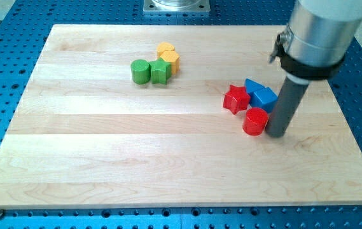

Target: Push the red circle into the blue cube

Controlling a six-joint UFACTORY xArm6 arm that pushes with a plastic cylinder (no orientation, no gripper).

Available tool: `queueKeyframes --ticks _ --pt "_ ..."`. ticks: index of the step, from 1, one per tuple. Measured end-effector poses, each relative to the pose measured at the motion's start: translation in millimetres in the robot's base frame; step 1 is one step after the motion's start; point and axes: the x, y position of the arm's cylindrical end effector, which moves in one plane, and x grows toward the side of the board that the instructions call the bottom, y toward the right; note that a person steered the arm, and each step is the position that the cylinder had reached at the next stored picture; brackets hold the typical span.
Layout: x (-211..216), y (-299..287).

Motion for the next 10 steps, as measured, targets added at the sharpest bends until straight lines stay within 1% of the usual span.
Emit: queueKeyframes --ticks 1,2,3,4,5,6,7,8,10 --pt "27 -20" --pt "27 -44" --pt "24 -43" --pt "9 -26" --pt "17 -29" --pt "10 -48" --pt "-15 -44" --pt "-19 -29" --pt "-9 -29"
